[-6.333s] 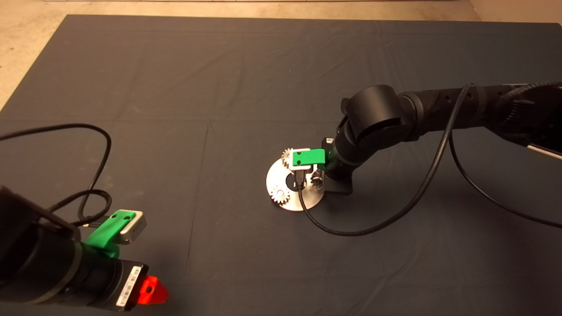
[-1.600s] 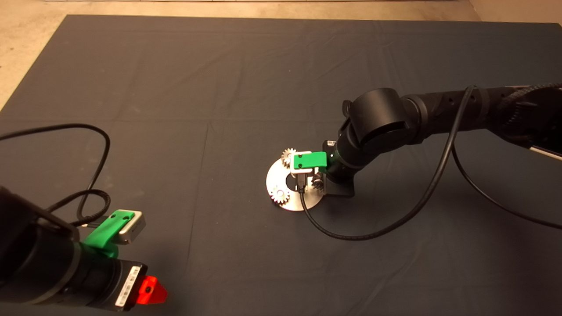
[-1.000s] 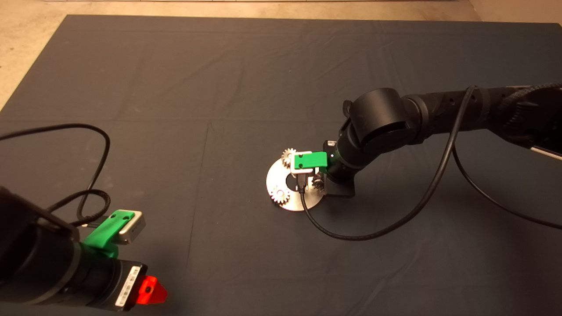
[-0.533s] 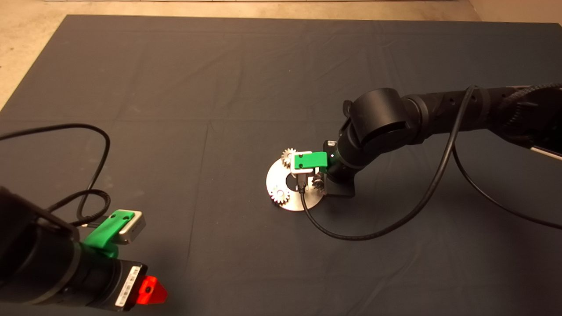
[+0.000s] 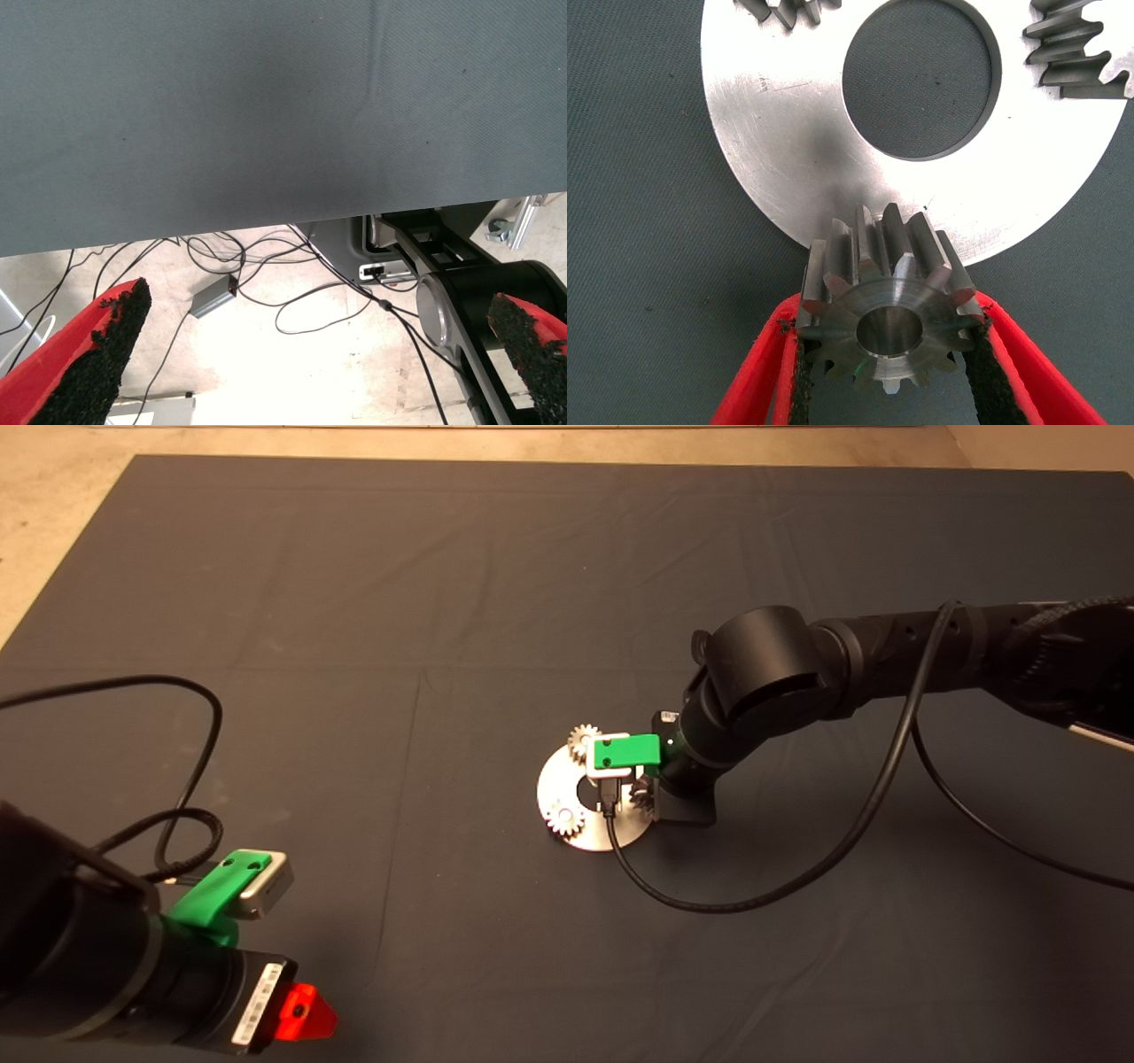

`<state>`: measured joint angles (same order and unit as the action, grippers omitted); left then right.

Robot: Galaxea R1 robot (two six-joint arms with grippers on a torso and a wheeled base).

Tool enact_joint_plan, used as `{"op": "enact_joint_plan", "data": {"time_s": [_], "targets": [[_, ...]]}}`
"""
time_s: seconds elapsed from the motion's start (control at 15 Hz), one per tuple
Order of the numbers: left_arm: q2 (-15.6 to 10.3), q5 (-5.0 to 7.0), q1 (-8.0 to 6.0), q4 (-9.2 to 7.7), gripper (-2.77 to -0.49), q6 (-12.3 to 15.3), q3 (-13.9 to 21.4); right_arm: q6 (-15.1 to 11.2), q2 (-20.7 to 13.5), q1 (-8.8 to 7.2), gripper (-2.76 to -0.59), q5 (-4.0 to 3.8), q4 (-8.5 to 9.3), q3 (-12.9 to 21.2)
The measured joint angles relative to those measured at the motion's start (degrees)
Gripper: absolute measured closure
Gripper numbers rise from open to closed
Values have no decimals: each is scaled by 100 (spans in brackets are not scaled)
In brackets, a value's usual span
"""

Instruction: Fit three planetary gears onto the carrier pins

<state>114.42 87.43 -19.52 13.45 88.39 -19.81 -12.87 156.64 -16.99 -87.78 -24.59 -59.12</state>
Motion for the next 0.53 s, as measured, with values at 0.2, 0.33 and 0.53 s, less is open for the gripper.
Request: {"op": "enact_joint_plan", "data": {"time_s": [0.2,0.33,0.53], "targets": [[2,0,-2,-2,-276,0,0,0,0,2,-102,-1,0,2],[2,0,-2,-5,-276,0,0,0,0,4,-102,-2,0,2],[1,0,-2,-5,-276,0,0,0,-5,9,-102,-1,-2,2]]}}
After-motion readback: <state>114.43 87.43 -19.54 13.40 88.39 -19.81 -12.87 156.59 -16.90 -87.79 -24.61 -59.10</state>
